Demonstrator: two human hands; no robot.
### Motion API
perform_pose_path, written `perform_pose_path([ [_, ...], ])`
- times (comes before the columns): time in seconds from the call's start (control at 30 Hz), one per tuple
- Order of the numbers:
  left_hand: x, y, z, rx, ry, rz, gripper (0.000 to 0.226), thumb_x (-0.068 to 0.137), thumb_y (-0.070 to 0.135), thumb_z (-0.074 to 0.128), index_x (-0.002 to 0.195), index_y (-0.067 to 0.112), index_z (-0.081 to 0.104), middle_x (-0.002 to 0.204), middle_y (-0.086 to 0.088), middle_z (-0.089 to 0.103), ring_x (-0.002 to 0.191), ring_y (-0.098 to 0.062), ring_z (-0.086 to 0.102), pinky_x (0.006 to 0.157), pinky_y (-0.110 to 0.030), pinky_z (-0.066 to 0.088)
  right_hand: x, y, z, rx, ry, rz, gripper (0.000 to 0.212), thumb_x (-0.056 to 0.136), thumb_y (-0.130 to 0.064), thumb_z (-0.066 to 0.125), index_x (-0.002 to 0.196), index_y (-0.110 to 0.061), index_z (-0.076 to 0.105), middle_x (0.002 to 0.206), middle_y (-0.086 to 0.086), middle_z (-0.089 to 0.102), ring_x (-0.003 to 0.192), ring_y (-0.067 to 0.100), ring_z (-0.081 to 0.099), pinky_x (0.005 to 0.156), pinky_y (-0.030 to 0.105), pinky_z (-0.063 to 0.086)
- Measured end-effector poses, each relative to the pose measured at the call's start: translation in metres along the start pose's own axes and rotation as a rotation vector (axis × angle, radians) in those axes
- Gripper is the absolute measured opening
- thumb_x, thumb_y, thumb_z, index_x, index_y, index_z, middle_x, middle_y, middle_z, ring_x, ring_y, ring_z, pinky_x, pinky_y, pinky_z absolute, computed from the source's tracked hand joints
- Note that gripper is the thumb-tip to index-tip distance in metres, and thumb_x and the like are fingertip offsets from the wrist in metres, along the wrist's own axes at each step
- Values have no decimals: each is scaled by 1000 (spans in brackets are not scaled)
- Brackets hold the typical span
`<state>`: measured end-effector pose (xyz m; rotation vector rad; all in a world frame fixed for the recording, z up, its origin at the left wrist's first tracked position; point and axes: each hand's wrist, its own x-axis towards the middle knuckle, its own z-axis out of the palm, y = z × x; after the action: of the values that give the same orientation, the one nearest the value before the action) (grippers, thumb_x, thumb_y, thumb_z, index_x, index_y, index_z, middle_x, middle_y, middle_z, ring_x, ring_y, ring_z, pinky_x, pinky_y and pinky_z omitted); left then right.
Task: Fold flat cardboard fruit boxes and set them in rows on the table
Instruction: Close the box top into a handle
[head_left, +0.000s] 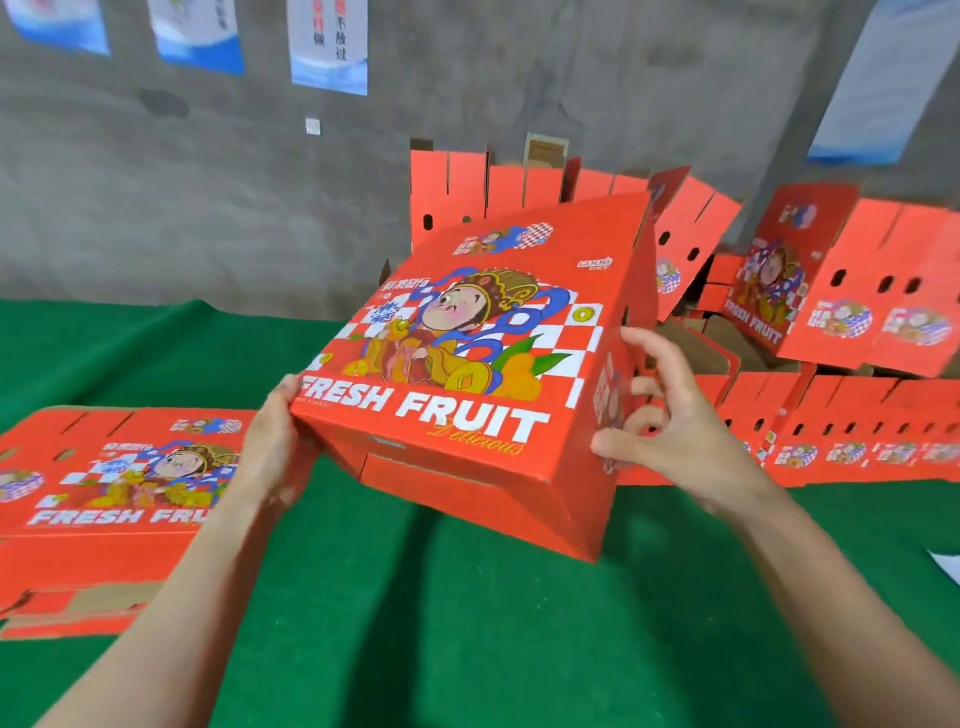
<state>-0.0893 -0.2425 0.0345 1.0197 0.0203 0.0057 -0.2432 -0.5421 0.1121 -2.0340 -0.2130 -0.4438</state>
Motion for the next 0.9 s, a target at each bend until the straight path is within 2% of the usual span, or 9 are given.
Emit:
perform_pose_path([
  [0.1, 0, -5, 25, 86, -20, 36, 31, 99, 38, 39, 110, 14, 54, 103, -9, 59, 96, -21, 54, 80, -38, 45, 3, -1, -9, -118, 25, -89, 87, 46, -54, 83, 115, -74, 33, 117, -26, 46, 64, 3, 57, 77, 35, 54],
  [0.17, -7, -10, 50, 137, -102, 12, 38, 97, 39, 46, 126, 16, 47, 113, -3, 62, 102, -18, 60, 83, -46, 51, 8, 0, -11, -166, 90, -114, 85, 47, -52, 85, 114, -70, 37, 120, -15, 48, 68, 10, 57, 73, 39, 54],
  [0.23, -22, -21, 81, 91, -250, -92, 33, 93, 34, 53, 121, 18, 52, 102, 0, 72, 85, -13, 69, 63, -37, 56, 12, 1, -10, -177, 137, -126, 79, 46, -49, 84, 109, -68, 40, 121, -4, 45, 71, 10, 55, 68, 41, 57],
  [0.3, -36, -34, 108, 20, -373, -194, 32, 87, 28, 59, 116, 15, 57, 96, -3, 74, 76, -13, 72, 55, -30, 55, 16, 6, -9, -181, 182, -129, 67, 49, -52, 80, 101, -67, 41, 118, -9, 40, 76, 8, 54, 72, 39, 58],
  [0.4, -41, -55, 135, 2, -429, -176, 29, 85, 26, 59, 113, 22, 56, 96, 1, 74, 75, -12, 71, 55, -29, 55, 24, 16, -15, -239, 300, -106, 50, 55, -67, 67, 97, -63, 40, 114, -17, 38, 80, 4, 54, 78, 29, 53],
  [0.5, -34, -69, 157, 60, -411, -145, 23, 90, 27, 57, 113, 25, 54, 93, 2, 74, 73, -14, 71, 55, -29, 55, 35, 31, -24, -320, 432, -86, 51, 60, -72, 60, 102, -47, 43, 120, -9, 42, 89, 2, 55, 81, 27, 48],
  [0.6, -21, -80, 183, 192, -395, -98, 23, 92, 31, 57, 114, 24, 55, 98, -2, 72, 71, -15, 70, 55, -31, 55, 46, 48, -34, -373, 479, -69, 50, 65, -65, 64, 103, -39, 43, 133, 5, 40, 108, 11, 49, 89, 33, 47],
  [0.7, -5, -91, 220, 307, -407, -79, 27, 94, 31, 54, 116, 14, 56, 98, -7, 71, 73, -18, 70, 53, -31, 55, 61, 59, -57, -370, 565, -46, 45, 65, -57, 72, 98, -44, 43, 137, 12, 34, 104, 27, 58, 94, 45, 46],
  [0.9, 28, -122, 311, 485, -533, 2, 32, 96, 22, 53, 127, 14, 49, 113, -16, 66, 82, -22, 69, 63, -35, 58, 96, 95, -121, -459, 673, 26, 48, 69, -50, 76, 102, -43, 43, 146, 15, 23, 115, 39, 53, 98, 44, 43],
])
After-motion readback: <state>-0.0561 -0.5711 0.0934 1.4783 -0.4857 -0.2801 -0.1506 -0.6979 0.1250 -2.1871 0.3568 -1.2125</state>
